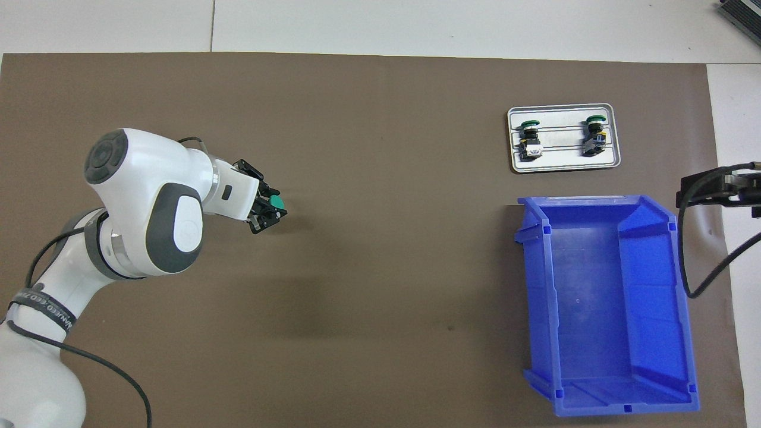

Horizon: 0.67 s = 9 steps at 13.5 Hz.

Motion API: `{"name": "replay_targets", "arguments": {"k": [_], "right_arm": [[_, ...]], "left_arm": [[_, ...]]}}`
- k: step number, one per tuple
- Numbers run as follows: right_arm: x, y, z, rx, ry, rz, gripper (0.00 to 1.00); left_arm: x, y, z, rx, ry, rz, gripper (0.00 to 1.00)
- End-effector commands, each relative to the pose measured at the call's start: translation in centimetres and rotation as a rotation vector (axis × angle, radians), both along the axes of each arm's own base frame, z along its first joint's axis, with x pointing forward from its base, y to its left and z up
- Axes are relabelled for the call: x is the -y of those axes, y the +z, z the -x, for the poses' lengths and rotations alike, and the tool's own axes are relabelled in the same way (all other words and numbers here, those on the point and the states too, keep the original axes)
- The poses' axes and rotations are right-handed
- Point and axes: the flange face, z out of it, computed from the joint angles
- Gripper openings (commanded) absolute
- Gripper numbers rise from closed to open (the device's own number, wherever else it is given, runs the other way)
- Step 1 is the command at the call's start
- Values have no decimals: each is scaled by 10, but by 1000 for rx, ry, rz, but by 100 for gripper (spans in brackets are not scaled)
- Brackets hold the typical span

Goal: Place and press button with both arms

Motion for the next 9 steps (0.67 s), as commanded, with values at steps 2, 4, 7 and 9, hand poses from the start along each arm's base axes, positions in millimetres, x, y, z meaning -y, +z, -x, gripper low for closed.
{"name": "replay_targets", "arguments": {"k": [2, 4, 7, 9], "right_arm": [[1, 4, 3, -10, 11, -15, 100], [1, 4, 3, -10, 11, -15, 100], [1, 4, 3, -10, 11, -15, 100], [1, 4, 3, -10, 11, -15, 100]], "left_arm": [[-30, -10, 29, 77, 36, 180, 0], [-36, -21, 40, 131, 83, 270, 0], [-42, -32, 59, 189, 109, 386, 0], [-42, -41, 66, 173, 189, 462, 0]]}}
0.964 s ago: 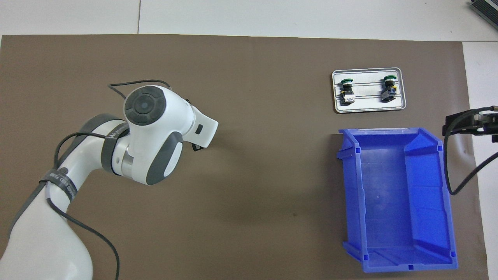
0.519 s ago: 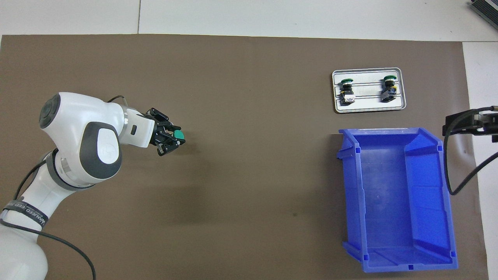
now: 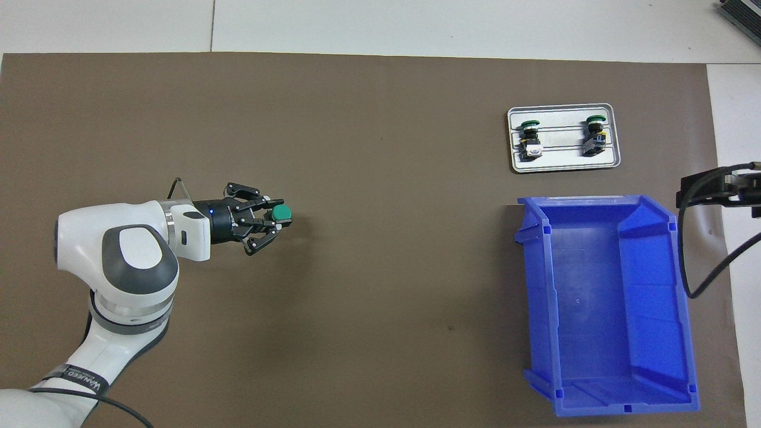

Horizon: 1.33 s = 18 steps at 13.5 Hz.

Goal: Place and press button with both arms

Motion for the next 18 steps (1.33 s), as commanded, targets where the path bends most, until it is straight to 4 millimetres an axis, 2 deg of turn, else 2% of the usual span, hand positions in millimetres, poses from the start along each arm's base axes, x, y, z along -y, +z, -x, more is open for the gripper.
{"name": "replay_targets", "arguments": {"k": [1, 3, 6, 9, 12, 14, 16, 17, 18], "right_arm": [[1, 4, 3, -10, 11, -15, 100], [1, 4, 3, -8, 11, -15, 100], [1, 4, 3, -10, 11, -15, 100], [1, 4, 3, -10, 10, -15, 100], [1, 4, 3, -10, 11, -15, 100], [1, 4, 3, -10, 11, -15, 100], [1, 4, 3, -8, 11, -15, 100], [1, 4, 3, -10, 11, -15, 100], [1, 4, 3, -8, 11, -15, 100]], "left_arm": [[-2, -8, 21, -4, 59, 89, 0], [4, -21, 32, 1, 41, 166, 0], [-10, -39, 45, 49, 12, 313, 0], [-13, -56, 61, 98, 1, 322, 0], [-21, -74, 78, 144, -20, 403, 0], [-24, -78, 80, 144, -19, 422, 0], [-30, -72, 79, 148, -13, 465, 0], [-32, -72, 78, 147, -6, 463, 20], [-34, -73, 78, 143, 1, 455, 58]]}}
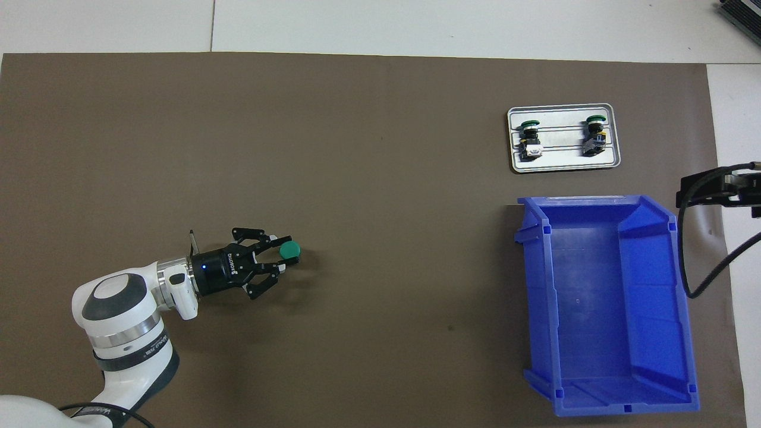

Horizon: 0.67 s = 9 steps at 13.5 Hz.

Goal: Place and press button with both arms

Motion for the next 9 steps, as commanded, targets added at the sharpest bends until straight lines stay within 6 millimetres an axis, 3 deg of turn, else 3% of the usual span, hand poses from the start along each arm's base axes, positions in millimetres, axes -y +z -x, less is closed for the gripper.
{"name": "replay_targets", "arguments": {"k": [1, 5, 9], "right_arm": [[1, 4, 3, -10, 11, -15, 100], [1, 4, 3, -10, 11, -15, 100], [1, 4, 3, -8, 11, -15, 100]], "left_arm": [[-6, 1, 2, 2, 21, 28, 68], [-19, 4, -3, -24, 45, 45, 69], [-50, 8, -8, -77, -9, -12, 70]]}}
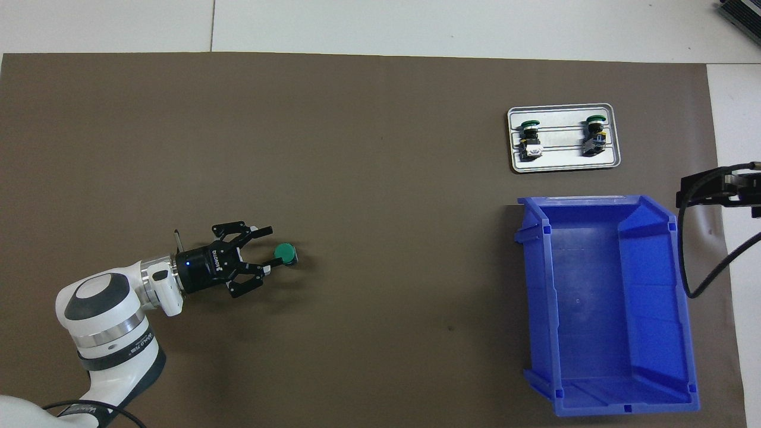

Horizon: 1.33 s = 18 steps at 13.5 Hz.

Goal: Place and press button with both arms

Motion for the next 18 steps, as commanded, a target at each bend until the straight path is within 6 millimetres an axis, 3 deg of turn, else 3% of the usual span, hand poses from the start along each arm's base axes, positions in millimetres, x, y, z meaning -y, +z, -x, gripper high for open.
{"name": "replay_targets", "arguments": {"k": [1, 3, 5, 9, 11, 15, 16, 18], "right_arm": [[1, 4, 3, -8, 11, -15, 100], [1, 4, 3, -10, 10, -15, 100], [1, 4, 3, -8, 11, -15, 100], [0, 4, 3, -10, 13, -15, 100], [2, 4, 3, -10, 10, -15, 100], [1, 4, 3, -8, 11, -15, 100], [1, 4, 3, -10, 11, -15, 100], [1, 4, 3, -10, 10, -15, 100]], "left_arm": [[-32, 10, -3, -50, -60, -19, 69], [-63, 22, -10, -81, -115, -75, 69], [-79, 48, -22, -139, -158, -156, 69], [-83, 102, -44, -299, -141, -291, 69], [-83, 117, -49, -380, -95, -302, 66], [-81, 161, -62, -486, -49, -479, 27], [-71, 168, -65, -527, -42, -526, 0], [-70, 180, -70, -594, 8, -595, 0]]}}
